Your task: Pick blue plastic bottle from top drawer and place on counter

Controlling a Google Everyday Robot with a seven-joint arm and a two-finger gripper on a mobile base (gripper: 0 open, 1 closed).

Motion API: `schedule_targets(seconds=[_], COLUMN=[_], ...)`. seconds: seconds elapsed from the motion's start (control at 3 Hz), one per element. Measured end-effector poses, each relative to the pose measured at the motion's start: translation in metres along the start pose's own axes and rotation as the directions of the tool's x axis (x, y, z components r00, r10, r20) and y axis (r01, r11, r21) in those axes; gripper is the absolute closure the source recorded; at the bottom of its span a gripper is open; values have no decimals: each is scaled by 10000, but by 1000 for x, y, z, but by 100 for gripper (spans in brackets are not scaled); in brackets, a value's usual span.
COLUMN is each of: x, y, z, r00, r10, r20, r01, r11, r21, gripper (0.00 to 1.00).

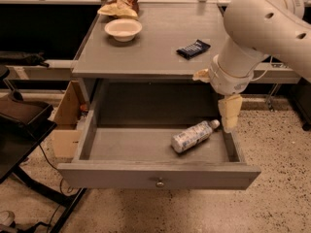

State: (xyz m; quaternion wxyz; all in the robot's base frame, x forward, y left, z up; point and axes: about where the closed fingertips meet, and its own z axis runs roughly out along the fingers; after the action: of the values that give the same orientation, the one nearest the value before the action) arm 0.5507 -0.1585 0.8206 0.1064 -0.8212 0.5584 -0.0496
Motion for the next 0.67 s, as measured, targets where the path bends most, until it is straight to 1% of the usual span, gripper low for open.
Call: schedule_targets(seconds=[0.33, 0.67], x=[0, 3], y=[-5, -12], z=[41, 88], r00=[9986, 9926], r10=[-529, -1204], r20=[-84, 156], r01=[527, 1209], r11=[9983, 9922], r21=[-241, -305], gripper=[0, 0])
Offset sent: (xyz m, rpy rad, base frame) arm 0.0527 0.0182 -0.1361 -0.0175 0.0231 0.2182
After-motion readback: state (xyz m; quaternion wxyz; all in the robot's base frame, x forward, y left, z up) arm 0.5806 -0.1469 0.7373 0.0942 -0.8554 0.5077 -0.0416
